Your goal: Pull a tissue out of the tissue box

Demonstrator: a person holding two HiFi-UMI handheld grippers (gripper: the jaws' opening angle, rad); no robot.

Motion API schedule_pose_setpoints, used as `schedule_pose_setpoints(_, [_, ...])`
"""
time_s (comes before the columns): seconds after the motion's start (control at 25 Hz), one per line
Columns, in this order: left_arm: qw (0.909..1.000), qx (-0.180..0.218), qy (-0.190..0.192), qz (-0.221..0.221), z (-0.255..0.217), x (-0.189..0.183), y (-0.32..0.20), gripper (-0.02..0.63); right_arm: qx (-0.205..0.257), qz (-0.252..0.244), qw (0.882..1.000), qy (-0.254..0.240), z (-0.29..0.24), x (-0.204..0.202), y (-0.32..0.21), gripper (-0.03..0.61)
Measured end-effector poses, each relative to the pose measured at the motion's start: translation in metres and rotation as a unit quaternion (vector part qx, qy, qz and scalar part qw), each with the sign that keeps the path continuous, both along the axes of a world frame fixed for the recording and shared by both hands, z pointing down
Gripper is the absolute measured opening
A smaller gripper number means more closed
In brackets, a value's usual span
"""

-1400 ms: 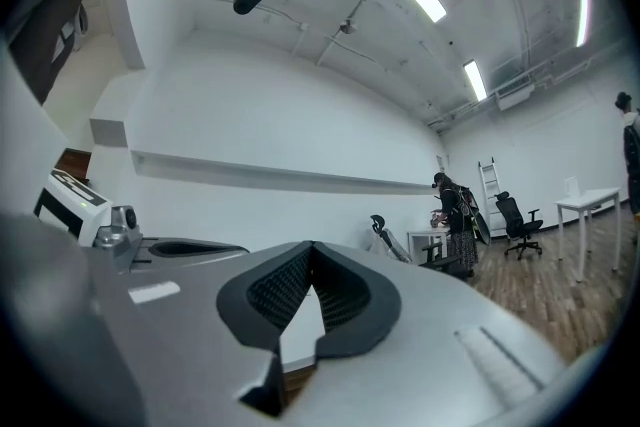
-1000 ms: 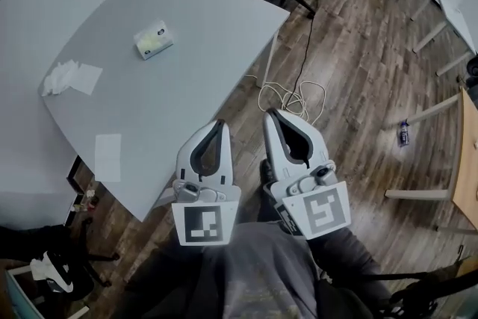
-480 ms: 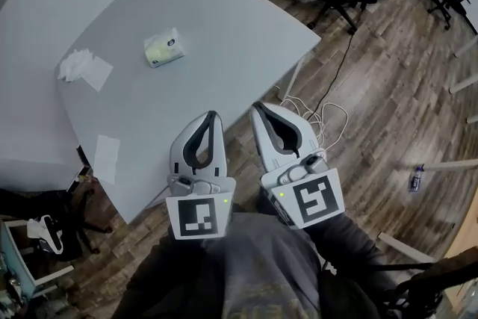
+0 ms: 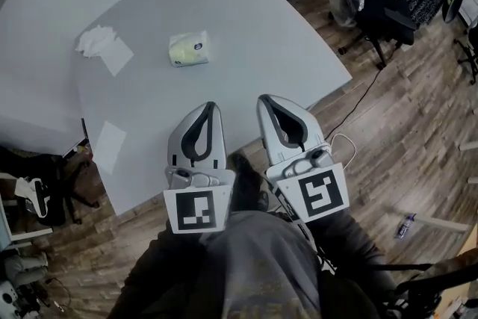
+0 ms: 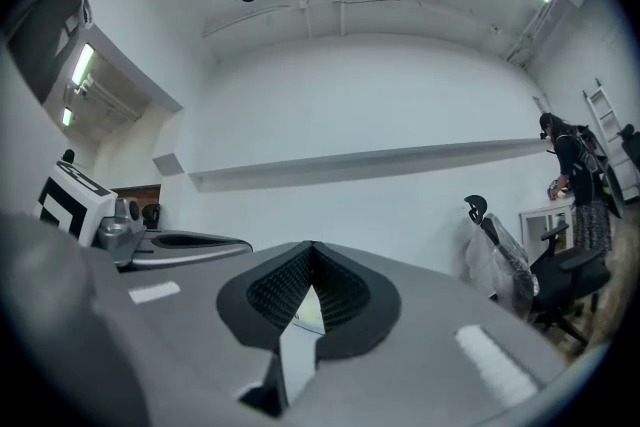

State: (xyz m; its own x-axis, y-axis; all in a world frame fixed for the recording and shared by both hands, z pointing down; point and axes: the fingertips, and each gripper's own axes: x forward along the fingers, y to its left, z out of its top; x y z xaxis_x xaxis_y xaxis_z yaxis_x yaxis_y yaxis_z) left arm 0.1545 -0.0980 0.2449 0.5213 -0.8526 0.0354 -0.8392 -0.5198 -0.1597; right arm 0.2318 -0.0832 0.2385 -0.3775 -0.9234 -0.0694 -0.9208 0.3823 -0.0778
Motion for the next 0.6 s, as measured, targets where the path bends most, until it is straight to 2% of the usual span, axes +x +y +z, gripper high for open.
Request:
schedule_pose_setpoints(0.44, [0.9984,-0.035,0.004,-0.044,0.038,-0.012,-0.117,-0.002,-0.040,-0.064,0.997,0.003,0.039,-0.024,-0.127,0.002])
schedule_pose_setpoints(0.6, [0.9970,-0.053,0.017,-0.054,0.051,-0.021,-0.161,-0.002,-0.053,-0.085,0.995,0.012,0.048,-0.041,-0.176,0.002])
